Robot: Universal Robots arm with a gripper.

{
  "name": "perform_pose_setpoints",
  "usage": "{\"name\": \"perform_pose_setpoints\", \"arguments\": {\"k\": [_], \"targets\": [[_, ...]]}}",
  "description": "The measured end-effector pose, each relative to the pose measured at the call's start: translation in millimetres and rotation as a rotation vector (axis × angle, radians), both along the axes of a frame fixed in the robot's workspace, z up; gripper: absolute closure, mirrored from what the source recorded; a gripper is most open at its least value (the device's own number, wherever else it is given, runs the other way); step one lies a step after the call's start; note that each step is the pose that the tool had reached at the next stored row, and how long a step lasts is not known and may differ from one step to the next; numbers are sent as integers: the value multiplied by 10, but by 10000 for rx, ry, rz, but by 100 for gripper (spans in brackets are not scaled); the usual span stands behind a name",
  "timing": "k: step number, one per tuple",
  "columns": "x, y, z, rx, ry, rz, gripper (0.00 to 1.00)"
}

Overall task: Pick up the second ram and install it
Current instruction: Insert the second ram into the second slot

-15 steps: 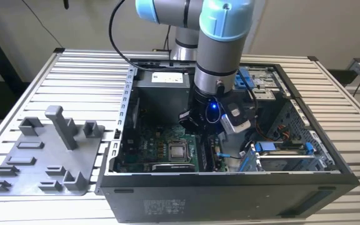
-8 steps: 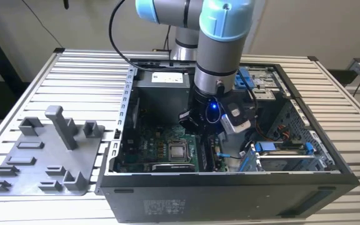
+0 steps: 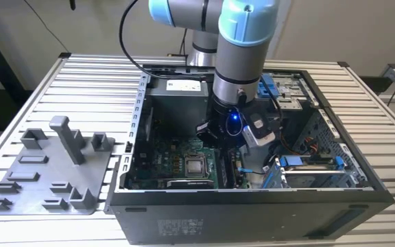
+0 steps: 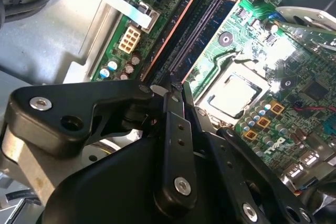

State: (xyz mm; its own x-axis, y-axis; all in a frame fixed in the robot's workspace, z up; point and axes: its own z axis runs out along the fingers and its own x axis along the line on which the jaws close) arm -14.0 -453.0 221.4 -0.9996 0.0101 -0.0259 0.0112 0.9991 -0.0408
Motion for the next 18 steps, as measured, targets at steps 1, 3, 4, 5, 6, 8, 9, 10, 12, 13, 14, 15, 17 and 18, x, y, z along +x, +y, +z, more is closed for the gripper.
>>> {"name": "perform_pose_setpoints", "arguments": {"k": [1, 3, 4, 5, 6, 8, 9, 10, 12, 13, 14, 15, 17, 18], "targets": [[-1, 0, 0, 0, 0, 0, 86], [-2, 0, -1, 1, 0, 0, 86], [-2, 0, -1, 2, -1, 0, 86], [-2, 0, -1, 1, 0, 0, 86], [-3, 0, -1, 1, 0, 0, 86], [-2, 0, -2, 1, 0, 0, 86], [-2, 0, -3, 1, -1, -8, 86], [-2, 0, -3, 1, -1, -25, 86], [-3, 0, -5, 1, 0, -65, 86], [-3, 0, -5, 3, -1, -89, 86], [-3, -1, -6, 3, -1, -130, 86], [-3, -2, -6, 3, 0, -182, 86], [-2, -7, -6, 5, 3, -289, 86], [-2, -8, -6, 2, 4, -326, 86]]}}
